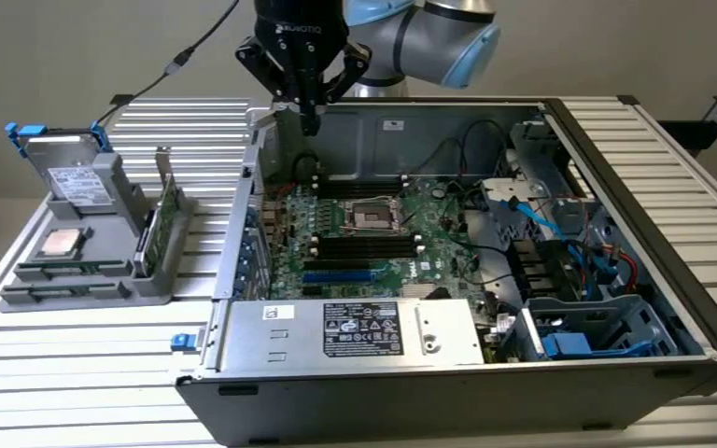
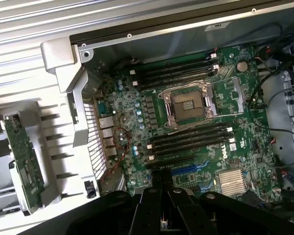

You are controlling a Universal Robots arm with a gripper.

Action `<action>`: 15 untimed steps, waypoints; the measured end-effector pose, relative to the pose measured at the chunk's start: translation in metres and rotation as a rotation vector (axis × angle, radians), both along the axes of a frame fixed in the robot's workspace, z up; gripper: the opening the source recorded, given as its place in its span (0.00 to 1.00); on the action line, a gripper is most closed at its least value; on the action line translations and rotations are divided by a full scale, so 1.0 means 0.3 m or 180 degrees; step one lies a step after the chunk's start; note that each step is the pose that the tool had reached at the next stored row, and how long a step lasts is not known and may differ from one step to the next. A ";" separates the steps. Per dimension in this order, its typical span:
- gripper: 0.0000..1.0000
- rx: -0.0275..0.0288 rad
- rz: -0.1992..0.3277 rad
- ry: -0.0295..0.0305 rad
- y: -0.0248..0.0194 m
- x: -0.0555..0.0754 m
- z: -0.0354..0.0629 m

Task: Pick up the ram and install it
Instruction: 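Reach for the ram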

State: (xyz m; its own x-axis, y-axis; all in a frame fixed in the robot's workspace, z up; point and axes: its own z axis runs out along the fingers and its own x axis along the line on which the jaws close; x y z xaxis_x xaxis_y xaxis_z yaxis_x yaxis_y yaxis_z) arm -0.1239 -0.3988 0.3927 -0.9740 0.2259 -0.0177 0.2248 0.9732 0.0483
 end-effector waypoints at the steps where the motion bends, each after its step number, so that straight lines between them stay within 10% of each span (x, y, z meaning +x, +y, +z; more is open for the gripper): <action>1: 0.10 0.0000 0.0001 0.0006 0.000 -0.010 0.000; 15: 0.10 0.0001 0.0000 0.0069 0.000 -0.208 -0.007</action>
